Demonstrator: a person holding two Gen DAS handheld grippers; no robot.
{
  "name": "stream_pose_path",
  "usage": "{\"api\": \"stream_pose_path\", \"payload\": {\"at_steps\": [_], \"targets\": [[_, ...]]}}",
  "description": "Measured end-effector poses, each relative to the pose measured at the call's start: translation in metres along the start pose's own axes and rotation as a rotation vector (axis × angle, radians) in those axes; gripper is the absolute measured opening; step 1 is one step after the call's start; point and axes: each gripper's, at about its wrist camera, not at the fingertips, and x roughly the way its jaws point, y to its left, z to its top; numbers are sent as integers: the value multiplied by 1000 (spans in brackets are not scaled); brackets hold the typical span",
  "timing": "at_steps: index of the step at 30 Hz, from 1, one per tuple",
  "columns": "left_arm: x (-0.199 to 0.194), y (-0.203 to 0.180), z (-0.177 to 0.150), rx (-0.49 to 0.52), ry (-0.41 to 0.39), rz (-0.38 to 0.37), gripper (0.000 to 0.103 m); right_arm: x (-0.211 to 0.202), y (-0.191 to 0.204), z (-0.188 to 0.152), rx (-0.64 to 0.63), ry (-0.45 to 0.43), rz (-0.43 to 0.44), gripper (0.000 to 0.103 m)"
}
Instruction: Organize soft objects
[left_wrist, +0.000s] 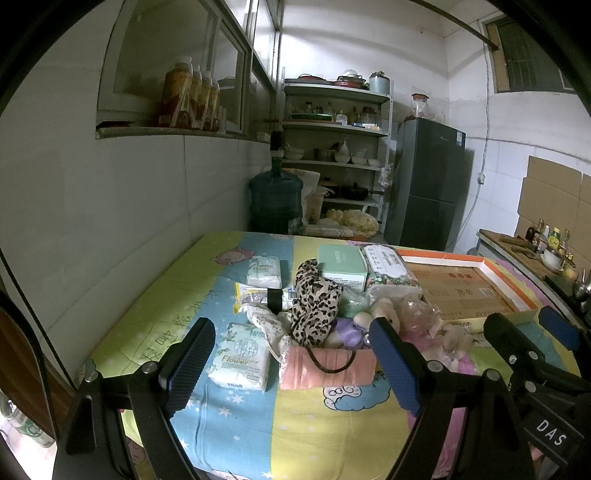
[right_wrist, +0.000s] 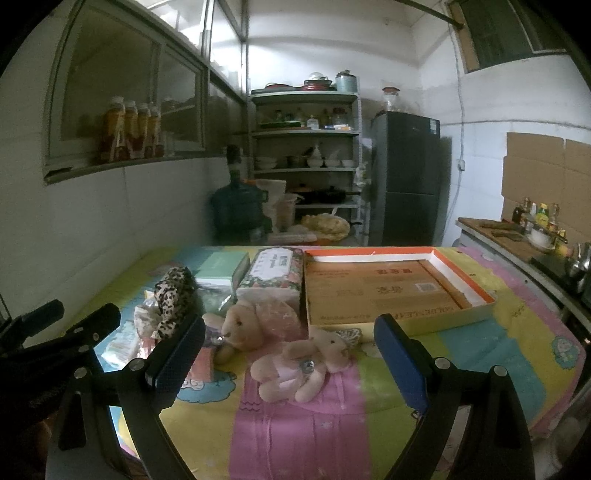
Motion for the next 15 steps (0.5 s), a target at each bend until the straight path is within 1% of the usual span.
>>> {"api": "stream_pose_path", "payload": {"at_steps": [15], "targets": [[0,1,0,-1,0,-1,85,0,1,1,0,-1,-1,94]]}}
